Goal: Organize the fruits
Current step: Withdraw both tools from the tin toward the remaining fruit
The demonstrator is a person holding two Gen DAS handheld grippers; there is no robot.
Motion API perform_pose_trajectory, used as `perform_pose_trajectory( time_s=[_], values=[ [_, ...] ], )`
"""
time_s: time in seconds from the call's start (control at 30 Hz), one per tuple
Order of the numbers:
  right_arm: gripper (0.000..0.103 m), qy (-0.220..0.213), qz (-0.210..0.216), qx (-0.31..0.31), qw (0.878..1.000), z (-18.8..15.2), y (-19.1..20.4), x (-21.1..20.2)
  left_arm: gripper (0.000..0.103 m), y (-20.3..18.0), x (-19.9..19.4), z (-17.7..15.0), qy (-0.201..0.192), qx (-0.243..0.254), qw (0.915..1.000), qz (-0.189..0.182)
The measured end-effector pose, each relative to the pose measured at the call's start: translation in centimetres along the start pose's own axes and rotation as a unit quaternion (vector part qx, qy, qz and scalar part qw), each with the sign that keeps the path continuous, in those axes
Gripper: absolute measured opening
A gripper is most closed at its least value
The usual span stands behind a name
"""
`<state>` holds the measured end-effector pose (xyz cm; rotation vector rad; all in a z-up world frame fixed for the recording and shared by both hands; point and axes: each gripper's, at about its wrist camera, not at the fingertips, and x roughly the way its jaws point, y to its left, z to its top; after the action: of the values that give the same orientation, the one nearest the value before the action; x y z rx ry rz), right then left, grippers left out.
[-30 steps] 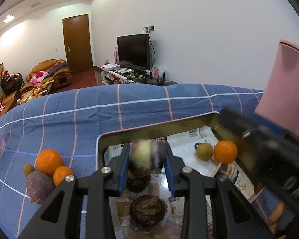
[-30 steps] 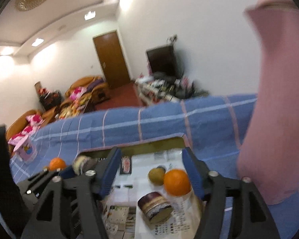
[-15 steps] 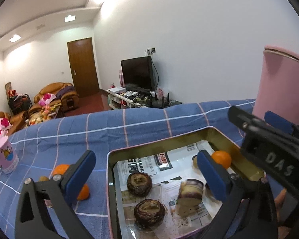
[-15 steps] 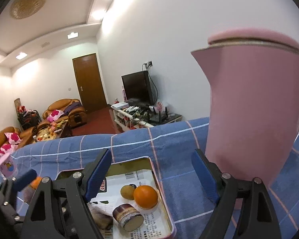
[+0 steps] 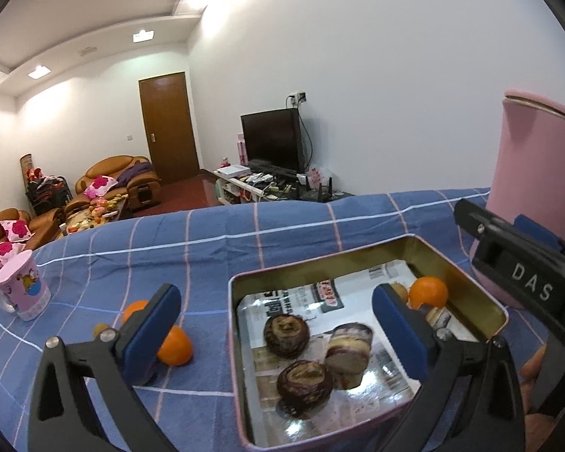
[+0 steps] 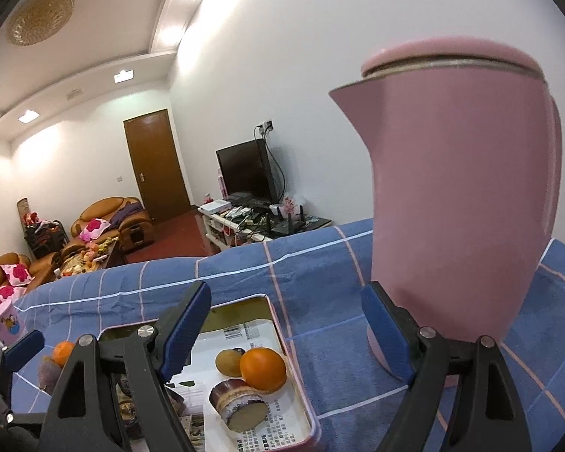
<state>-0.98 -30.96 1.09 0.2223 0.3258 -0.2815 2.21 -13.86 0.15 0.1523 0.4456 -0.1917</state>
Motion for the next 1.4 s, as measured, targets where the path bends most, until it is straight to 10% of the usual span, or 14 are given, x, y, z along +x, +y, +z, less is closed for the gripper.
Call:
perform_pose_trajectory(
  time_s=[1.4],
  values=[
    [0.083,0.025,0.037,-0.071,0.996,-4.0,12.8,-4.6,0.103,15.6,-1.0,-2.9,0.014,-0.042,0.9956,0.082]
  ],
)
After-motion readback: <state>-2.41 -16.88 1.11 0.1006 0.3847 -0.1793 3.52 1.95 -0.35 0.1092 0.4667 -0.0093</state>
